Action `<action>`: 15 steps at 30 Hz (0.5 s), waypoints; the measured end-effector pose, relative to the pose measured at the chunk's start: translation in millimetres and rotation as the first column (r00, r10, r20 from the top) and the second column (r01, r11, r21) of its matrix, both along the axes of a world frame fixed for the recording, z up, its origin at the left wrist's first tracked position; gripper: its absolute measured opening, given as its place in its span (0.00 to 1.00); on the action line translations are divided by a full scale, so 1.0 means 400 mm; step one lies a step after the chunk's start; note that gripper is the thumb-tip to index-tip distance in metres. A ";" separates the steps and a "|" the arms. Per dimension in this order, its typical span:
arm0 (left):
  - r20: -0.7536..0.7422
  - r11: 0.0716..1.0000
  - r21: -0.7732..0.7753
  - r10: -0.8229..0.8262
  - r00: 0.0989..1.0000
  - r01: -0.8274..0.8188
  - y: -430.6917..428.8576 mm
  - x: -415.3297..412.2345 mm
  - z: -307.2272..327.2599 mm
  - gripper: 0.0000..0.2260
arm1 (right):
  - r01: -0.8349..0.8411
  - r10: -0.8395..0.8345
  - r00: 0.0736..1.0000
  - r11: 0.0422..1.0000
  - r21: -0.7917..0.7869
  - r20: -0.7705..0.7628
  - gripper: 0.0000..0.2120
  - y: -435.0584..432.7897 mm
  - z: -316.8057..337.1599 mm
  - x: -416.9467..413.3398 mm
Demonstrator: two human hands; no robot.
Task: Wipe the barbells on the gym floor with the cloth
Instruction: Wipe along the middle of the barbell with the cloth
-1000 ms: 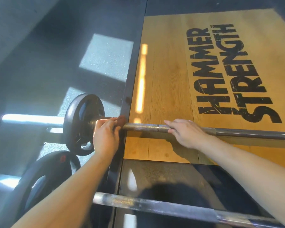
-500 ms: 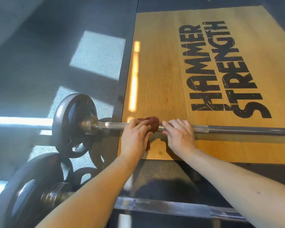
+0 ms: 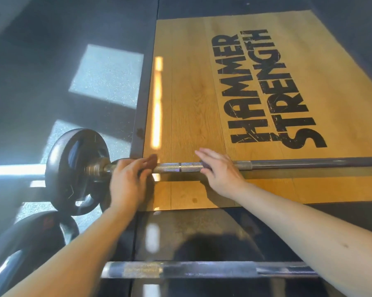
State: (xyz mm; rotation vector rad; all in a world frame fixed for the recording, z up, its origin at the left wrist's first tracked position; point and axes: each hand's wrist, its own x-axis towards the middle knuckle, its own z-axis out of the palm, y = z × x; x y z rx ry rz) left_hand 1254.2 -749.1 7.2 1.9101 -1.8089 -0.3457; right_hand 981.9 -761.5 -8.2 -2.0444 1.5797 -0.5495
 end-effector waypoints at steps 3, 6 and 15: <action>-0.071 0.992 -0.008 -0.126 0.989 0.126 -0.016 -0.138 -0.010 0.08 | 0.169 -0.167 0.982 0.986 -0.008 0.092 0.29 0.016 0.058 -0.078; -0.123 0.973 0.056 -0.215 0.969 0.223 -0.031 -0.296 -0.013 0.08 | 0.299 -0.300 0.953 0.954 0.033 0.042 0.29 0.034 0.071 -0.165; 0.095 0.907 0.065 -0.420 0.902 0.416 -0.037 -0.219 -0.022 0.10 | 0.261 -0.248 0.957 0.963 0.070 -0.148 0.25 0.115 0.044 -0.166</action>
